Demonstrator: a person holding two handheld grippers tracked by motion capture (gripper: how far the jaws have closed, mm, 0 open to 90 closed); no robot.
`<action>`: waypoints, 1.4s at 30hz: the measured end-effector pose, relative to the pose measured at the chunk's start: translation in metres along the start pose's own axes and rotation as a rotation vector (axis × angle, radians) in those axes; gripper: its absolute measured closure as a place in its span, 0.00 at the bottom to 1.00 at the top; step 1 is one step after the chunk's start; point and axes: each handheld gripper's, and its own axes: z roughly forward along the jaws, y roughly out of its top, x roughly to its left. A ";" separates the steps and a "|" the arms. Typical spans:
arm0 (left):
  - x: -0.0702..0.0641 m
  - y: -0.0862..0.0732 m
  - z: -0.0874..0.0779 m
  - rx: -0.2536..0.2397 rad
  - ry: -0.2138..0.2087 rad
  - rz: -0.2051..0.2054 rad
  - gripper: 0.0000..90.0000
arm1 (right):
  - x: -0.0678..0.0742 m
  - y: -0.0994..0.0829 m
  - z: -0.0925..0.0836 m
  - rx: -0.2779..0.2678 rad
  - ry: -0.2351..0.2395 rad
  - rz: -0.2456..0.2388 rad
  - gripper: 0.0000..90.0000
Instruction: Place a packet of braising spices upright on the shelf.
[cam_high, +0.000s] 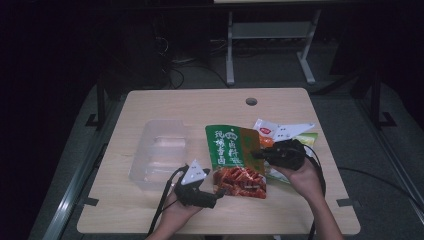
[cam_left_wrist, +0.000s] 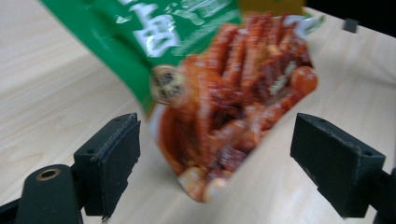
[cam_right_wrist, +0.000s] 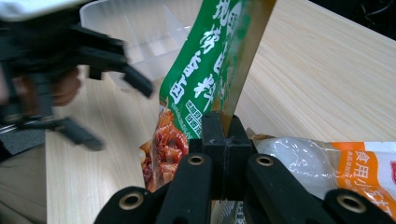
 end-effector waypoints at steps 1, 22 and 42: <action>0.004 0.002 0.005 0.005 0.001 -0.014 0.17 | -0.001 -0.001 -0.001 -0.007 0.006 -0.006 1.00; 0.016 0.022 0.028 0.059 -0.138 -0.048 0.93 | -0.014 -0.015 -0.007 -0.042 0.032 0.035 0.97; 0.008 0.020 0.014 0.083 -0.074 0.057 0.82 | -0.014 -0.022 0.029 0.043 0.151 0.065 0.99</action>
